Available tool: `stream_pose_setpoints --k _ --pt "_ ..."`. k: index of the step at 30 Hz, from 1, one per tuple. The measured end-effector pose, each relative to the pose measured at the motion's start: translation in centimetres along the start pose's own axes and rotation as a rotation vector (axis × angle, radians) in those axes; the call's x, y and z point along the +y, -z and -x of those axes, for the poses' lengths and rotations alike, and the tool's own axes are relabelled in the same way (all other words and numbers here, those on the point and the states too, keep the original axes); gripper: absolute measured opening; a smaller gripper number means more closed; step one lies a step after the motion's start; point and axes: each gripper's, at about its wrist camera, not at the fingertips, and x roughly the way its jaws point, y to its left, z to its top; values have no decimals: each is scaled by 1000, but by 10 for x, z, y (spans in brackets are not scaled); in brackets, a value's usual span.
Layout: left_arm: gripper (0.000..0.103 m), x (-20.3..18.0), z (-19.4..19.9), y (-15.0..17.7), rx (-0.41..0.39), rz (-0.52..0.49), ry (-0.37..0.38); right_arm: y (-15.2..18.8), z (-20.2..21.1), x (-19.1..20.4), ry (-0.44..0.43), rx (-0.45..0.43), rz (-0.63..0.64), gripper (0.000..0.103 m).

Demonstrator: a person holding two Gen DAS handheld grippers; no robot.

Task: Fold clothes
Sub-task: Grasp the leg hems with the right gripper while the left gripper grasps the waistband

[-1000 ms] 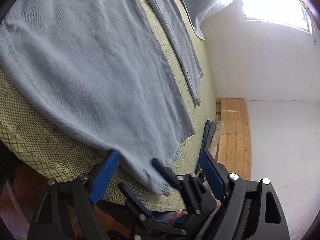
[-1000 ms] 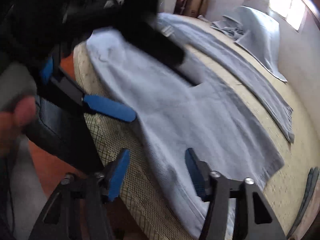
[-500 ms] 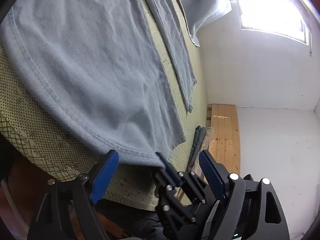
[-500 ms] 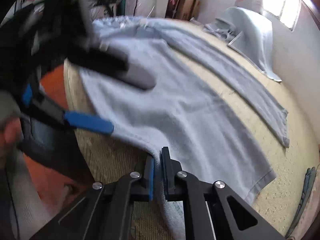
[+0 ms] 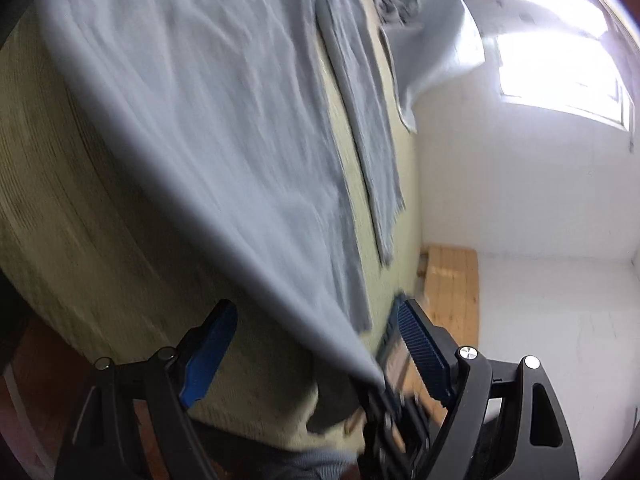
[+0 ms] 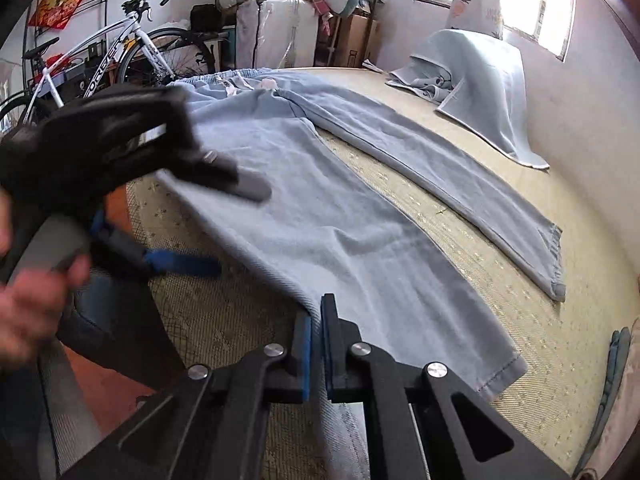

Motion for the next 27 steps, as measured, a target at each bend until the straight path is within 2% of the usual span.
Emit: stream_pose_setpoints --k 7,14,20,27 --pt "86 7 50 -76 -202 61 -52 3 12 -3 11 -2 11 3" --pt "86 28 108 -150 -338 113 -88 5 21 -12 35 12 19 2" --pt "86 72 176 -218 -454 191 -72 17 35 -24 63 46 22 1" --pt "86 95 208 -274 -511 191 -174 28 51 -45 105 97 32 1"
